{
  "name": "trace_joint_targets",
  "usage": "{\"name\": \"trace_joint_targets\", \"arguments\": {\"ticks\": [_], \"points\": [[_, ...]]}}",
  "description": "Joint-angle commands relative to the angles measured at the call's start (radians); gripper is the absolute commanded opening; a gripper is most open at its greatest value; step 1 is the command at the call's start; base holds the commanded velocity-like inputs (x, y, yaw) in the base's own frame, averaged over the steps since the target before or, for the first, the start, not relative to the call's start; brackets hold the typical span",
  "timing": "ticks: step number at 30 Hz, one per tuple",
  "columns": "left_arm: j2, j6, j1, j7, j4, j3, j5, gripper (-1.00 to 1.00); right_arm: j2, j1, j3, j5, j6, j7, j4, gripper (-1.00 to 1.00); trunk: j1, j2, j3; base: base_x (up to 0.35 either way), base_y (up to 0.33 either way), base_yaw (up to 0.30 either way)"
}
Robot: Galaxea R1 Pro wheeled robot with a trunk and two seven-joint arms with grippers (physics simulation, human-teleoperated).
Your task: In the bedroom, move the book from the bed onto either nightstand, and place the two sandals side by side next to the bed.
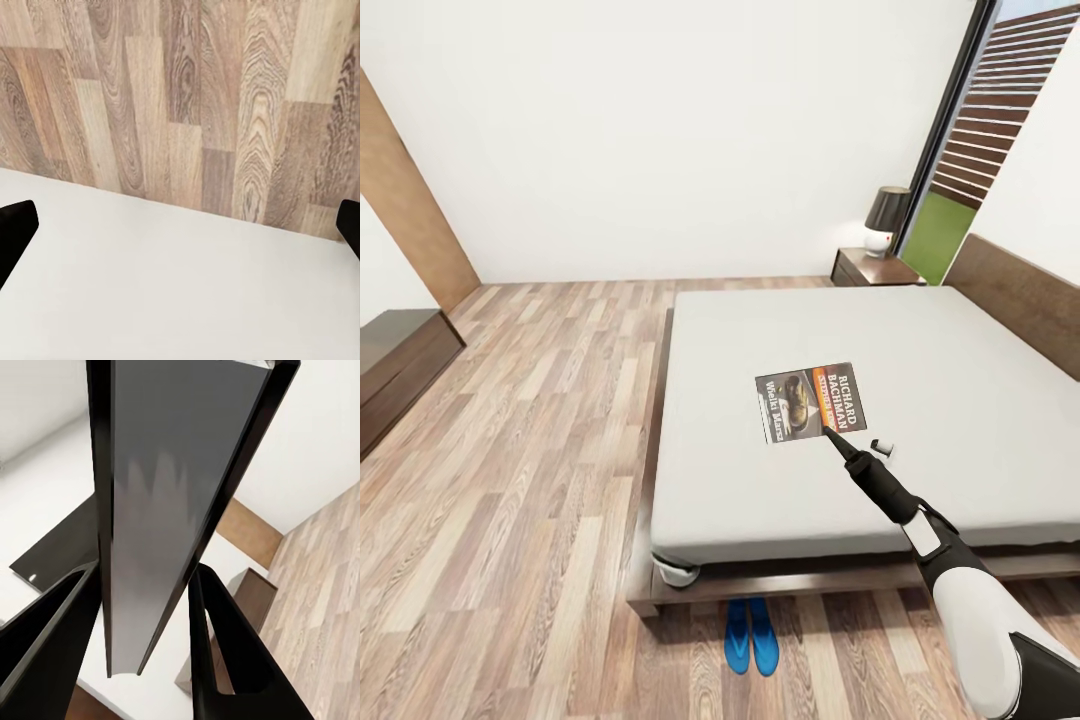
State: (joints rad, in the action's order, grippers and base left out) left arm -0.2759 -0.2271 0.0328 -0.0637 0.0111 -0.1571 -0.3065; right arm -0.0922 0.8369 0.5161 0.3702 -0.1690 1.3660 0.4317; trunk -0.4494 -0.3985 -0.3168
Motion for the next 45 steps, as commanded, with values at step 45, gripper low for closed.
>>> {"name": "trace_joint_targets", "arguments": {"ticks": [45], "points": [[0.001,-0.002,-0.001,-0.002,0.001,-0.011,-0.003,1.0,0.04,0.002,-0.046,0.0,-0.015,-0.042,0.0,-1.0,-0.001,-0.002,0.071,0.0,0.0,0.0]]}}
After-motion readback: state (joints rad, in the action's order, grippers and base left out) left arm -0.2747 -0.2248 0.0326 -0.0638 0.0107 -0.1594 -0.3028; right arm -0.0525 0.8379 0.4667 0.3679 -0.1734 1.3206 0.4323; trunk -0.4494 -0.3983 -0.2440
